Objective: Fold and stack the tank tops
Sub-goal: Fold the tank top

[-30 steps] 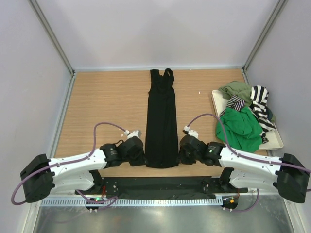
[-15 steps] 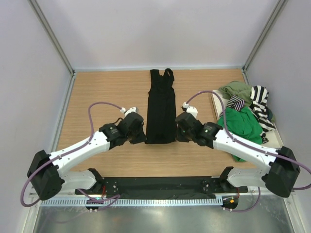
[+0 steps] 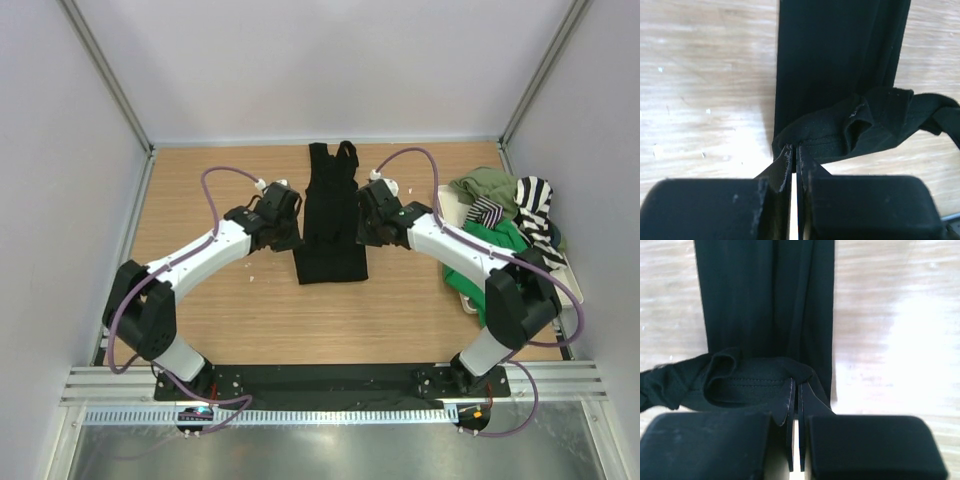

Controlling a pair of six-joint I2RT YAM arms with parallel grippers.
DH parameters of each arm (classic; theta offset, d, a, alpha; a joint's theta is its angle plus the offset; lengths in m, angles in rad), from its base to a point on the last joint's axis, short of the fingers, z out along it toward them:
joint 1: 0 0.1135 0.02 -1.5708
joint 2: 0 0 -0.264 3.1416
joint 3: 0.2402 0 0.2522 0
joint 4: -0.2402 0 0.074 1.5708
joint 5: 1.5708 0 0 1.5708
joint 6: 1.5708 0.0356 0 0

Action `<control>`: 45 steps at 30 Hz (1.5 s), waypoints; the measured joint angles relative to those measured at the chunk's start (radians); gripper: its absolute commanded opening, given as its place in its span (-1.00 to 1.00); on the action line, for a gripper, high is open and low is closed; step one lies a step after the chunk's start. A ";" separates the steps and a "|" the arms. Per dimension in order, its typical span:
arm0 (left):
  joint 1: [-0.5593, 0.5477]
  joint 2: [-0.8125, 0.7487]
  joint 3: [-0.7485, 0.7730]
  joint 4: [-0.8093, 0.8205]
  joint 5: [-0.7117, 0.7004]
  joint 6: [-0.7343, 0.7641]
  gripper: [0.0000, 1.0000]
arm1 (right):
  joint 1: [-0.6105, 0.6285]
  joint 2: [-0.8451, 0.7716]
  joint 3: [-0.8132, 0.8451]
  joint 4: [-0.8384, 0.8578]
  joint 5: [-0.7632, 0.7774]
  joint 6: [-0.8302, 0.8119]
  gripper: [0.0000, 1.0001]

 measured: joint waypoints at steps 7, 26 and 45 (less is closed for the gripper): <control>0.011 0.110 0.106 0.022 0.000 0.059 -1.00 | -0.053 0.099 0.077 0.008 -0.027 -0.028 -0.98; 0.067 0.287 0.258 0.032 0.011 0.105 -1.00 | -0.107 0.227 0.218 0.008 -0.074 -0.079 -0.97; 0.111 0.372 0.386 0.029 0.079 0.111 -1.00 | -0.164 0.294 0.332 0.001 -0.114 -0.094 -0.98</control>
